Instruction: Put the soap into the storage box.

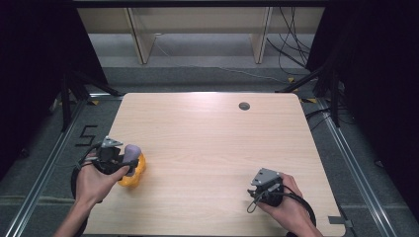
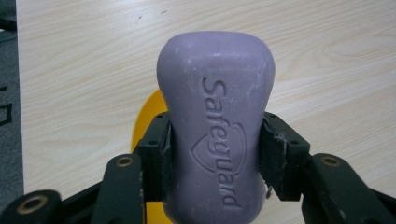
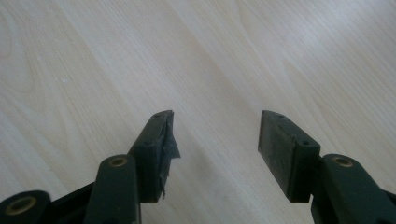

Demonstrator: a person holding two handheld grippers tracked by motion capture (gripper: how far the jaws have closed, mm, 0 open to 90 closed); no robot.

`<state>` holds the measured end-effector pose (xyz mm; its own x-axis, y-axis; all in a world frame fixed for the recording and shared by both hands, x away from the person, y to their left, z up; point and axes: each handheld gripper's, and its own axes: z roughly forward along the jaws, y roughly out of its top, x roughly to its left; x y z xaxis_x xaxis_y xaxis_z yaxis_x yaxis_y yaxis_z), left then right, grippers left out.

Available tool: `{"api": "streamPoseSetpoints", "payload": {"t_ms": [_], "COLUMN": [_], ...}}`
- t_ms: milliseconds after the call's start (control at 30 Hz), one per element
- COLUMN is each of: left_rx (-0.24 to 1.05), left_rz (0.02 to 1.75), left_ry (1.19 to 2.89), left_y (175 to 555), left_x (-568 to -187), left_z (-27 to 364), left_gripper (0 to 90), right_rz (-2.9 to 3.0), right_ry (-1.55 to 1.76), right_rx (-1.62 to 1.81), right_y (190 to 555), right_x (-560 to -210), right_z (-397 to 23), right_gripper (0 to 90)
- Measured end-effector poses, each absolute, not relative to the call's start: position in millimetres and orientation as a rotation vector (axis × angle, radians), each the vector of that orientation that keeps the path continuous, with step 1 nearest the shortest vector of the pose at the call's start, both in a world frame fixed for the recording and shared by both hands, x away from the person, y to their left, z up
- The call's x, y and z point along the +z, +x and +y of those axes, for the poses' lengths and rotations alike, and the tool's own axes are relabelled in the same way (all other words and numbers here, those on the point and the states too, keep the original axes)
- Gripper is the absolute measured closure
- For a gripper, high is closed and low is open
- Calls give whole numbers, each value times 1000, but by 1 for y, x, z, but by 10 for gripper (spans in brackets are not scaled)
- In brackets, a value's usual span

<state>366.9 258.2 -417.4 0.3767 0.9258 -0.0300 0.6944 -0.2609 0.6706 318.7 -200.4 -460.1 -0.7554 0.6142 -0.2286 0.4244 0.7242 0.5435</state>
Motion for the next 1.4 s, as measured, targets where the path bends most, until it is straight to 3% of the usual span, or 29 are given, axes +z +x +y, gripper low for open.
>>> {"api": "streamPoseSetpoints", "payload": {"t_ms": [600, 1400], "left_rx": [361, 352], "left_rz": [1558, 1603], "left_ry": [2158, 2194], "left_y": [394, 398], "left_x": [-429, -442], "left_z": [258, 252], "left_gripper": [496, 496], "right_rz": [2518, 2521], "right_ry": [802, 799], "right_rx": [660, 658], "right_y": [318, 318], "right_x": [-460, -460], "right_z": [-200, -200], "right_gripper": [460, 459]}}
